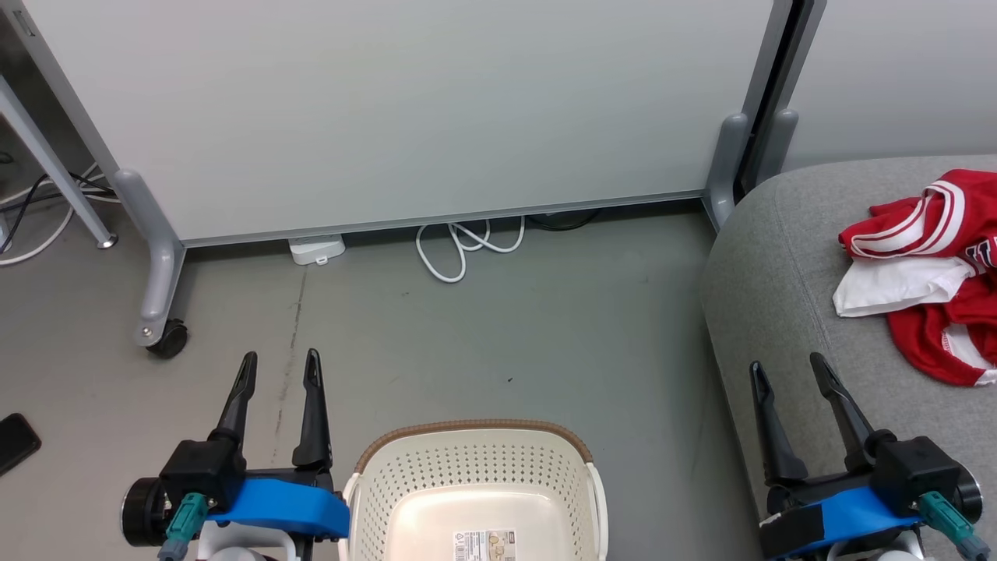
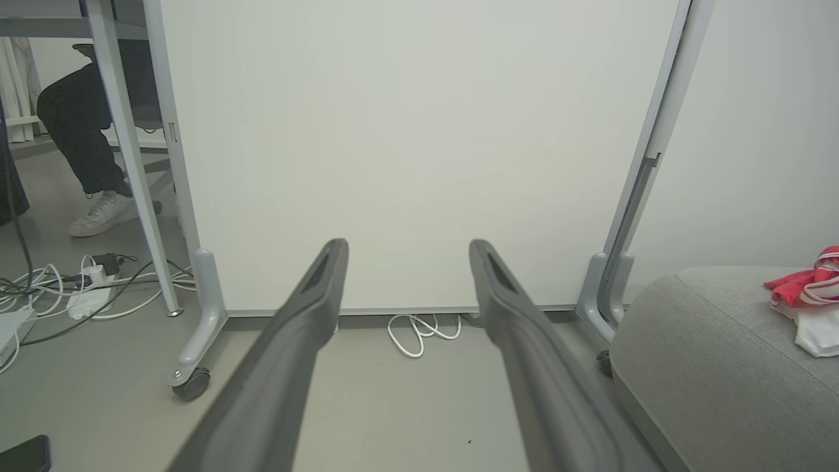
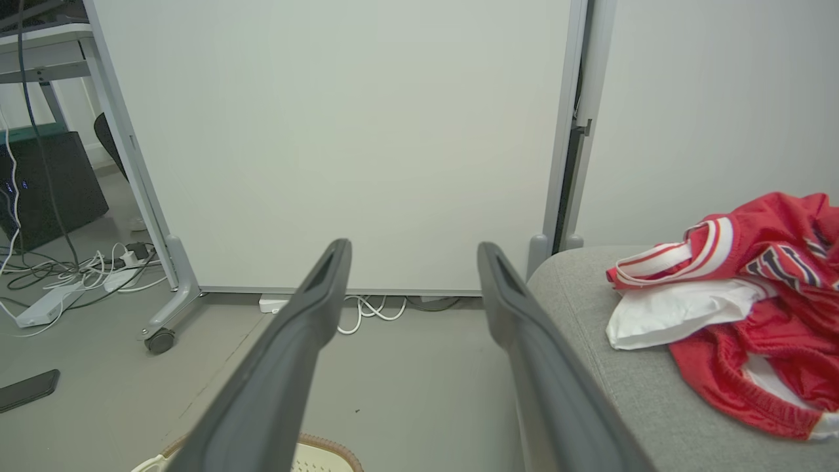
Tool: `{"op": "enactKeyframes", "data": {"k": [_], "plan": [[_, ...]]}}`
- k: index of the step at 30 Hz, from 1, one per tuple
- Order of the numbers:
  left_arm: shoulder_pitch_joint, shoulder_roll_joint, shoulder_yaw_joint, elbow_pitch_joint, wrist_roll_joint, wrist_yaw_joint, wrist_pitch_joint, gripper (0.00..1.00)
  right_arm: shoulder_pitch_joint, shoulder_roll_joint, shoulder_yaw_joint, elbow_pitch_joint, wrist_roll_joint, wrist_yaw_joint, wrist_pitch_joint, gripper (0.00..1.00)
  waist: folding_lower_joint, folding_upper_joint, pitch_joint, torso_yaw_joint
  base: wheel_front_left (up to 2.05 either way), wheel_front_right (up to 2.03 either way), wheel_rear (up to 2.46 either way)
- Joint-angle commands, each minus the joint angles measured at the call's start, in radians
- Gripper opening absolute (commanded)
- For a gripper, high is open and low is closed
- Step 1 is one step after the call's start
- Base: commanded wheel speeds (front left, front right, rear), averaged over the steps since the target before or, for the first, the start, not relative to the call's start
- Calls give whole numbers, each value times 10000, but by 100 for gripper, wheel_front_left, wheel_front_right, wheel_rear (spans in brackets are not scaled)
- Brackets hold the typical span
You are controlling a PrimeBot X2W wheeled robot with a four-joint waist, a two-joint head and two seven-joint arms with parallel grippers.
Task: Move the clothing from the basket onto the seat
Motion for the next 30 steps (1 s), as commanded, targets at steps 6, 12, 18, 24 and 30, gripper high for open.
{"op": "enactKeyframes", "data": {"k": [6, 12, 18, 24, 30], "plan": [[43, -4, -13, 158, -6, 83, 19, 0, 18, 15, 28, 136, 8, -2, 2, 0, 1, -1, 15, 12, 0, 0, 0], [179, -9, 115, 449, -689, 50, 281, 0, 14, 20, -48, 448, 742, -2, 235, 0, 1, -1, 8, 3, 0, 0, 0], [146, -9, 248, 375, -1859, -8, 567, 0, -40, 22, -129, 456, 1976, -2, 533, 0, 1, -1, -3, -13, 0, 0, 0], [118, -8, 369, 302, -2938, -60, 823, 0, -95, 24, -198, 464, 3116, -1, 803, 0, 1, -1, -13, -30, 0, 0, 0], [87, -8, 471, 255, -3783, -103, 1031, 0, -145, 25, -254, 478, 4014, -1, 1018, 0, 1, -1, -22, -43, 0, 0, 0]]}}
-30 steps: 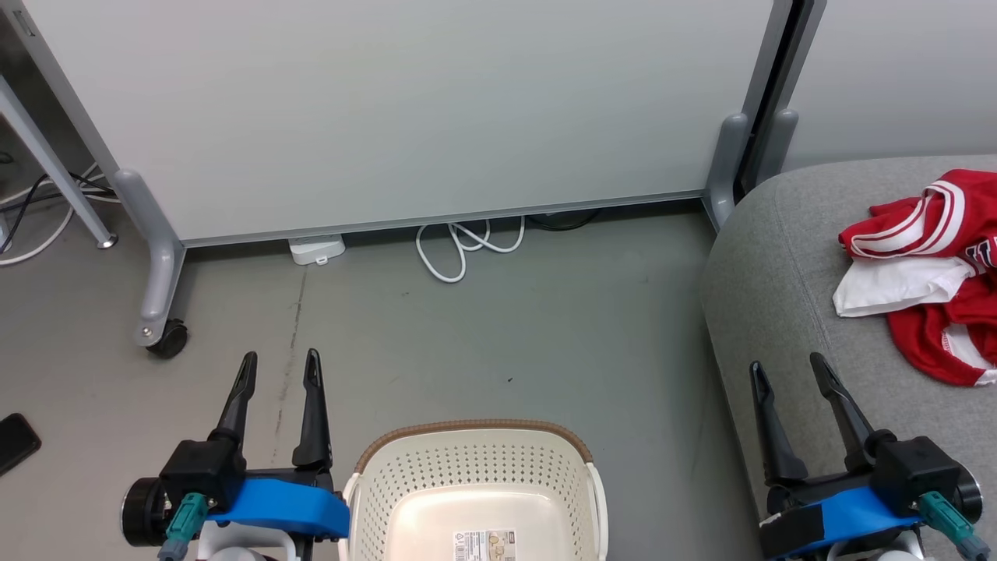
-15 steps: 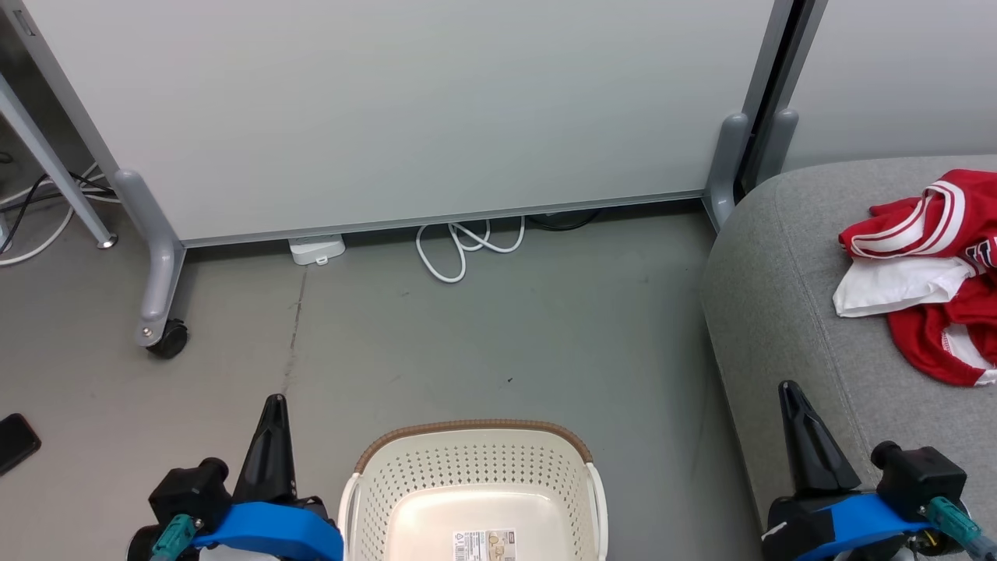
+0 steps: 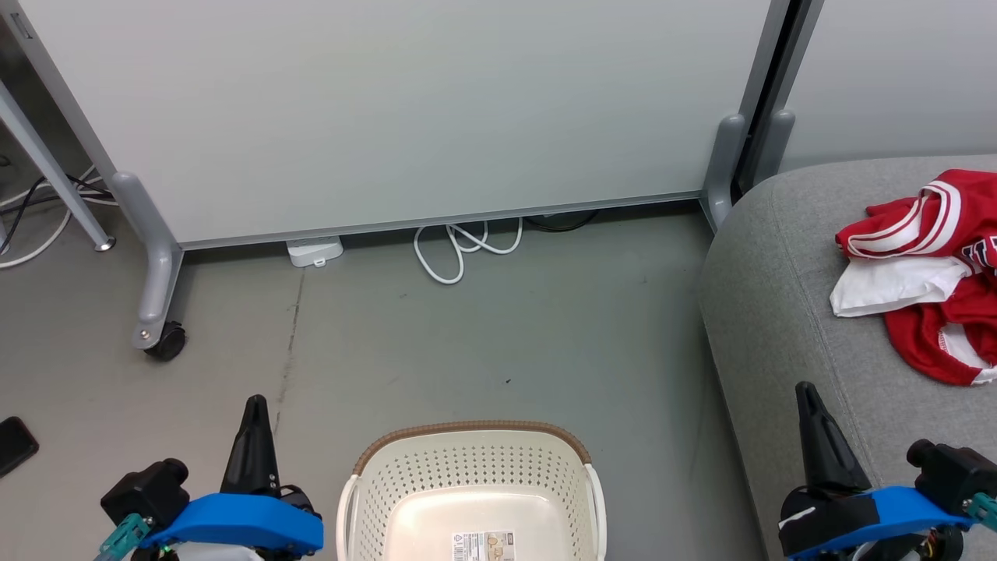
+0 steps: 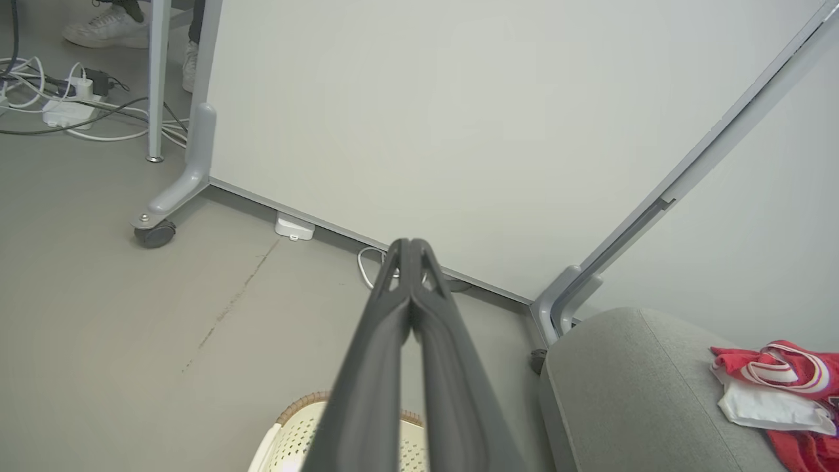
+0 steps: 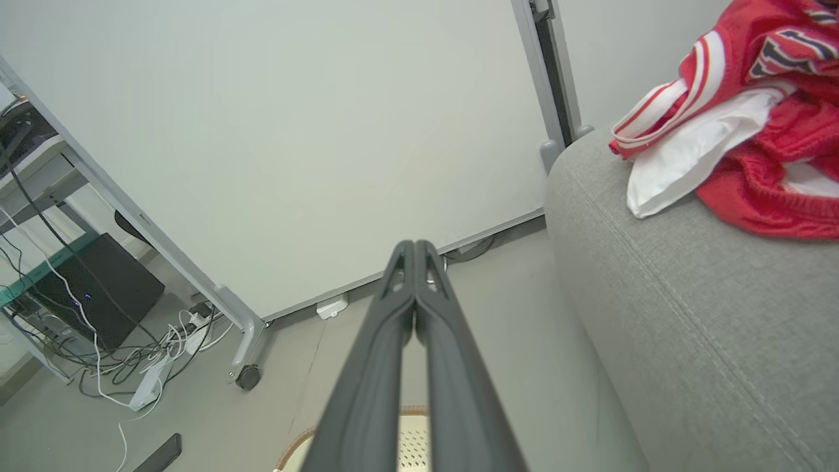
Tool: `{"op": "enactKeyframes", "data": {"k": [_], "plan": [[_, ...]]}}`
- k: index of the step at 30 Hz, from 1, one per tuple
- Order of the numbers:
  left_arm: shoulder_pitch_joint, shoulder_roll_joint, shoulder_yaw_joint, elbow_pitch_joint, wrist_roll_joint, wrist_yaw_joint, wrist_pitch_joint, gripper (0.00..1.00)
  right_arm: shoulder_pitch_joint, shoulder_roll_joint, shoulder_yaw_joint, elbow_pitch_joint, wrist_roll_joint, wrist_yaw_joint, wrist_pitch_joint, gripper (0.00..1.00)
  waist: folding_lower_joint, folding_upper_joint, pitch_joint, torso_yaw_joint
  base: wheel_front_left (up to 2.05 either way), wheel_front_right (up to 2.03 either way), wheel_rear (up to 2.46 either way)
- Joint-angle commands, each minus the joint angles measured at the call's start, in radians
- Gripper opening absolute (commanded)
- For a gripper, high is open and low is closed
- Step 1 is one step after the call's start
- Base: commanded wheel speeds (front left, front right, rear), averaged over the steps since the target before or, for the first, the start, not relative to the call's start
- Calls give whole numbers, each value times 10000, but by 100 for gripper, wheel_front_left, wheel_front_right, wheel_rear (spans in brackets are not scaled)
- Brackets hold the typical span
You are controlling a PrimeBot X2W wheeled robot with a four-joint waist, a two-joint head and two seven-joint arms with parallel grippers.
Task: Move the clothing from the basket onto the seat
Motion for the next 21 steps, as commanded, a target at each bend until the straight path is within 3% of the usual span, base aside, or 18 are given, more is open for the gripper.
{"op": "enactKeyframes", "data": {"k": [1, 21], "plan": [[-301, 11, 92, -189, -304, -50, 50, 0, -259, -7, -44, -125, 342, 1, 64, 0, 0, -1, -1, -2, 0, 0, 0], [-423, 13, 463, -322, -3208, -197, 794, 0, -443, -2, -253, -61, 3419, 2, 818, 0, 0, -1, -37, -56, 0, 0, 0]]}}
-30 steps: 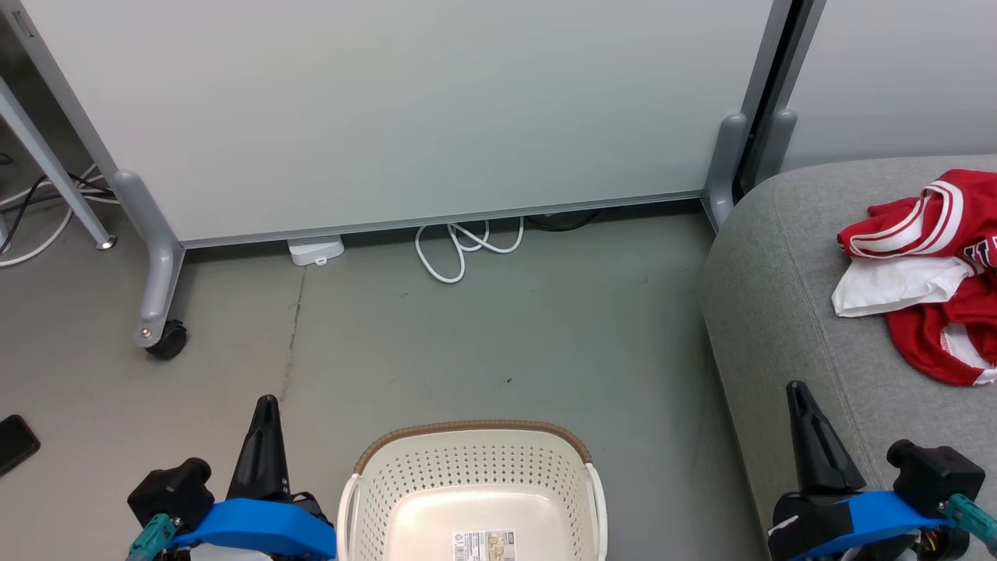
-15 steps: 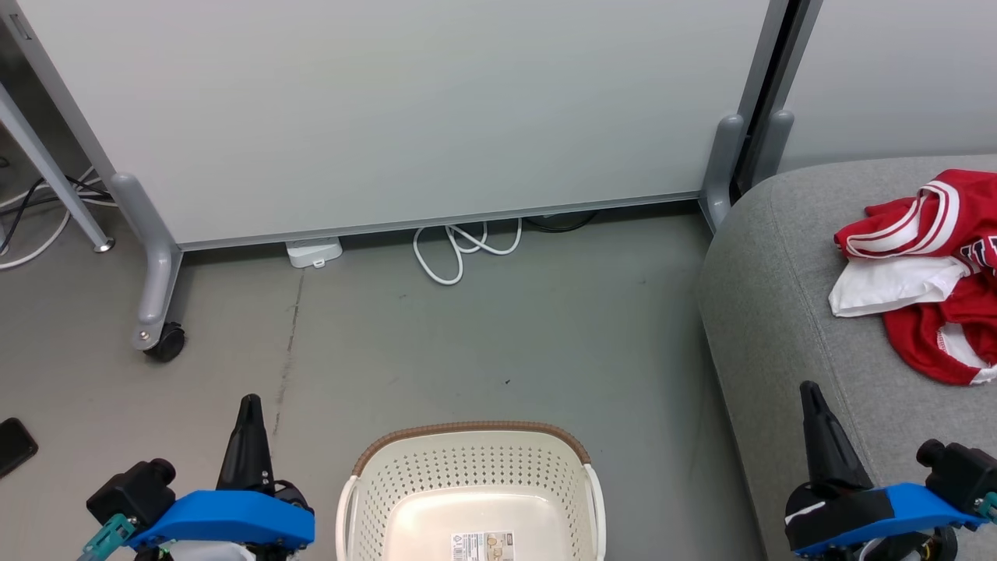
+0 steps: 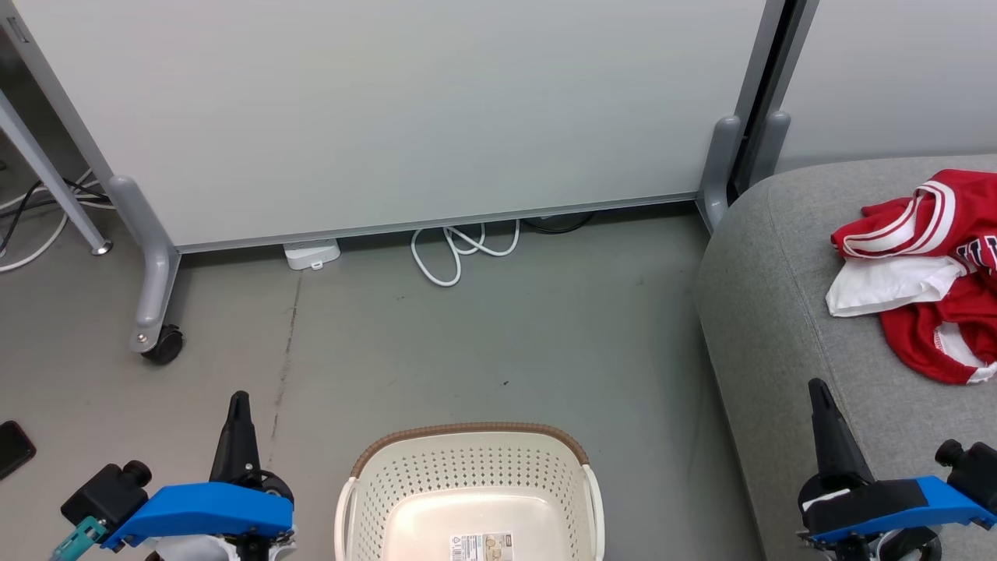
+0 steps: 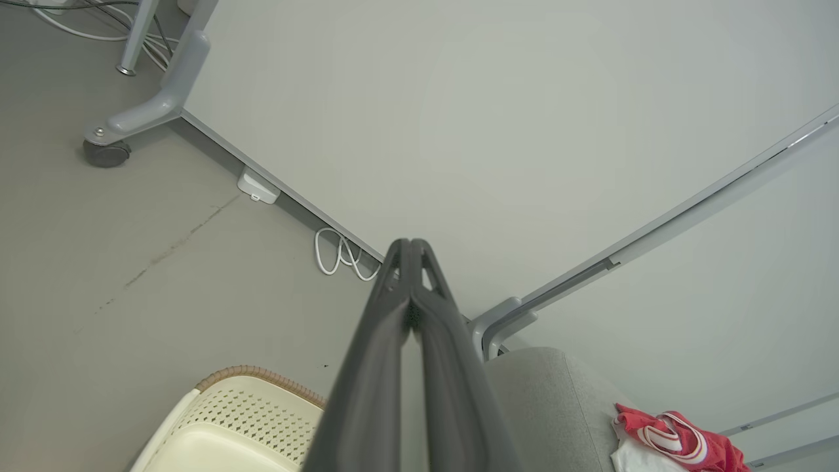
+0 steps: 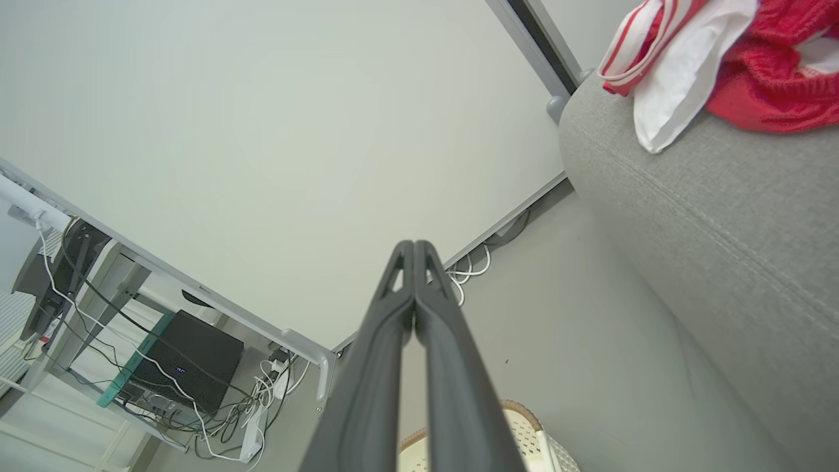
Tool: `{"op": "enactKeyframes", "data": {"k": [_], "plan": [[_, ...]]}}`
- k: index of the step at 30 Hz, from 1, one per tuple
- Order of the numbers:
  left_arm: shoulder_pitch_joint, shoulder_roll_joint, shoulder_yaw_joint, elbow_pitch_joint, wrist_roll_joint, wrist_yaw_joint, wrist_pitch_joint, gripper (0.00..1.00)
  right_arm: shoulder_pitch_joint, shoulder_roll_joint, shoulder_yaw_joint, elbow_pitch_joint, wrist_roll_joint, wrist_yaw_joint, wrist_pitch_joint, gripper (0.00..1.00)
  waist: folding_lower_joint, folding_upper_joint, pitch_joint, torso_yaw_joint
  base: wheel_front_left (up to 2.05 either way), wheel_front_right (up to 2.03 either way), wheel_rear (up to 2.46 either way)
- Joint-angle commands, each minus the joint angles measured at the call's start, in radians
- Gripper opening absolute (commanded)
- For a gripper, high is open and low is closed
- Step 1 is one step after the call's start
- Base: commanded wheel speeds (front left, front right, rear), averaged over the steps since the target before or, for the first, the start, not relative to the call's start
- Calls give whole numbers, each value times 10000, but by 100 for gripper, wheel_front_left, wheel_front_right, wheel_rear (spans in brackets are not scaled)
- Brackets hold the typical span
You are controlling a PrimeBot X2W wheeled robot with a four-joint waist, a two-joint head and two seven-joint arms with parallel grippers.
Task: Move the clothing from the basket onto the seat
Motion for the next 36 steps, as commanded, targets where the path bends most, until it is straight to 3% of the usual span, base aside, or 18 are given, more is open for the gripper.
{"op": "enactKeyframes", "data": {"k": [1, 36], "plan": [[-271, 15, 63, -163, -268, -69, 63, 0, -297, -5, -44, -98, 300, 4, 61, 0, 0, -1, -2, -3, 0, 0, 0], [-427, 17, 569, -323, -4107, -267, 1059, 0, -508, 3, -328, 5, 4360, 5, 1072, 0, 0, -1, -65, -97, 0, 0, 0]]}}
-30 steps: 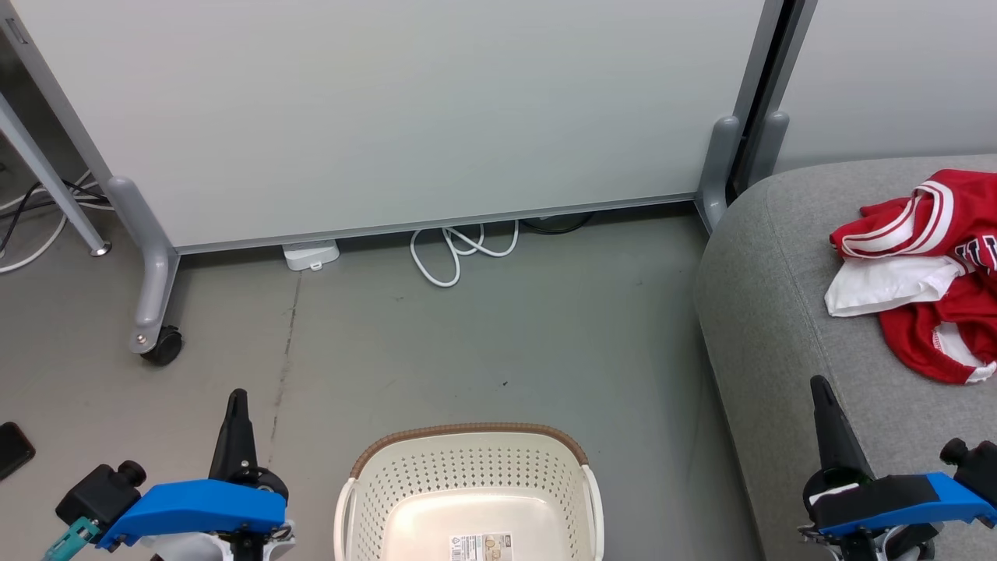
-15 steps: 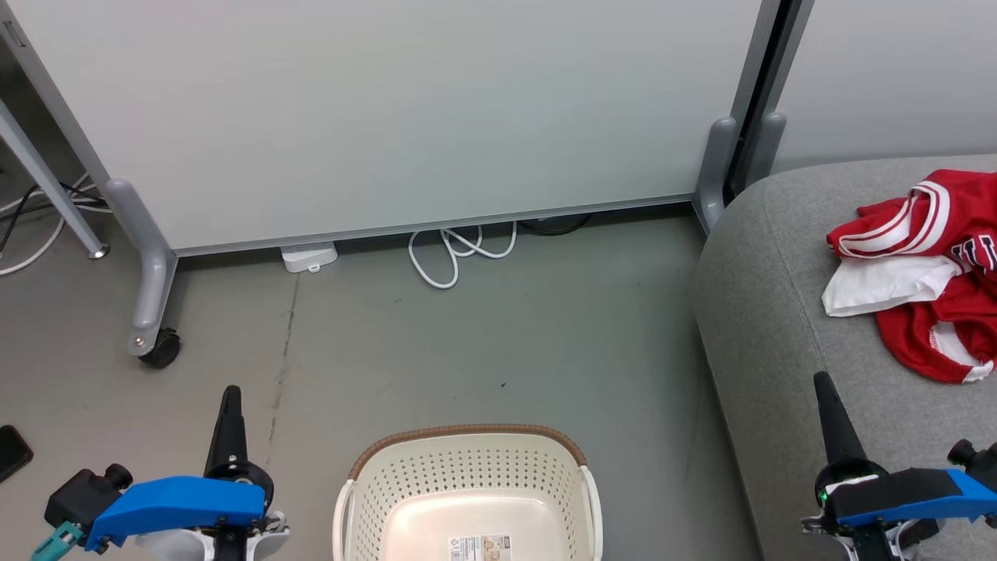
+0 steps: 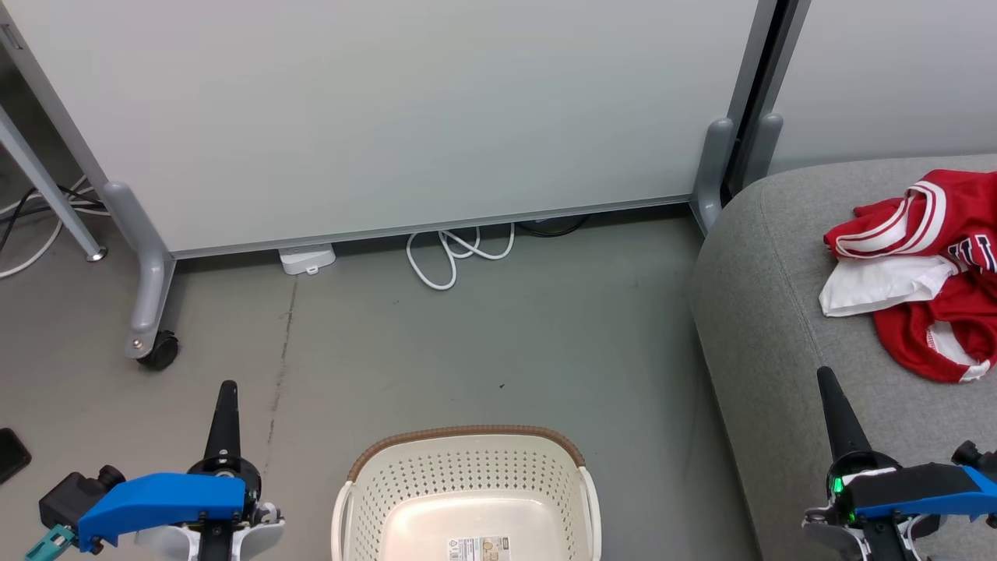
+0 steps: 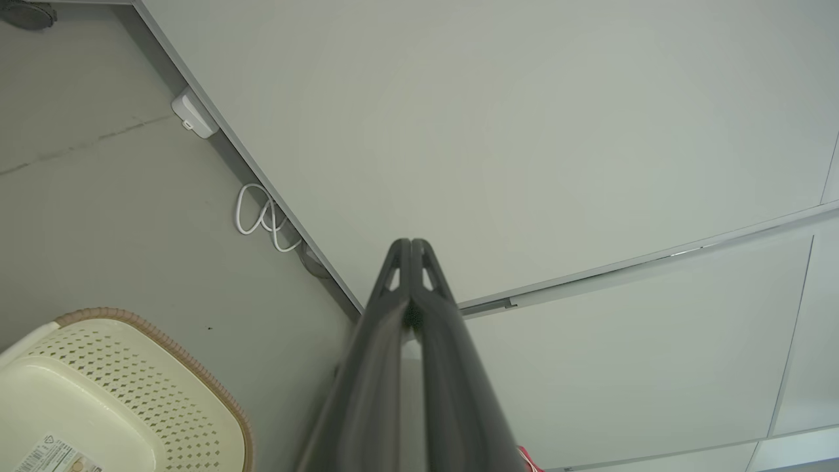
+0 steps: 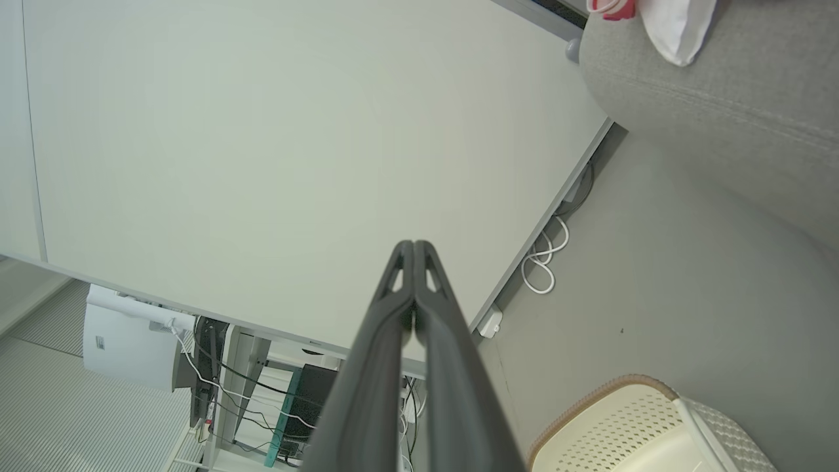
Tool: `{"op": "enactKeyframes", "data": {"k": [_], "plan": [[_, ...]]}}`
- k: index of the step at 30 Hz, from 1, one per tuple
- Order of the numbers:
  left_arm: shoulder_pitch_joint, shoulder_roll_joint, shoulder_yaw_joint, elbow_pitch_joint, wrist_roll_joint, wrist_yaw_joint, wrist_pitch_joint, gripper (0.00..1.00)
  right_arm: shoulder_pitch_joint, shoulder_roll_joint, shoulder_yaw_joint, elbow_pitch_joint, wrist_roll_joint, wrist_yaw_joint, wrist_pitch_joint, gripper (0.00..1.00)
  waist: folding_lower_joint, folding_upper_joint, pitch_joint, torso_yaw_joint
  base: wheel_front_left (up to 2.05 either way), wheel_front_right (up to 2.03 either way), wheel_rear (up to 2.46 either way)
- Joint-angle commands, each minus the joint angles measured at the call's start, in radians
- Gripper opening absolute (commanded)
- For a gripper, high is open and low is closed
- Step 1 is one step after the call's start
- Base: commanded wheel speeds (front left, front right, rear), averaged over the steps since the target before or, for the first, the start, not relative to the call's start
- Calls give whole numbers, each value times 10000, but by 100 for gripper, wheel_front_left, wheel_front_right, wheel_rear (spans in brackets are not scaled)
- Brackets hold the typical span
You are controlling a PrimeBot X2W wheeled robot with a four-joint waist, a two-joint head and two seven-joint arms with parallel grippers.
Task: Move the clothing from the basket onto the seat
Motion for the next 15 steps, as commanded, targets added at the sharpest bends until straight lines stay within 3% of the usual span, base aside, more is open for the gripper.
{"op": "enactKeyframes", "data": {"k": [1, 15], "plan": [[-221, 16, 82, -116, -244, -84, 73, 0, -199, 0, -42, -44, 258, 5, 82, 0, 0, 0, -2, -4, 0, 0, 0], [-271, 17, 246, -168, -1543, -148, 420, 0, -258, 4, -136, -5, 1643, 6, 419, 0, 0, 0, -29, -44, 0, 0, 0]]}}
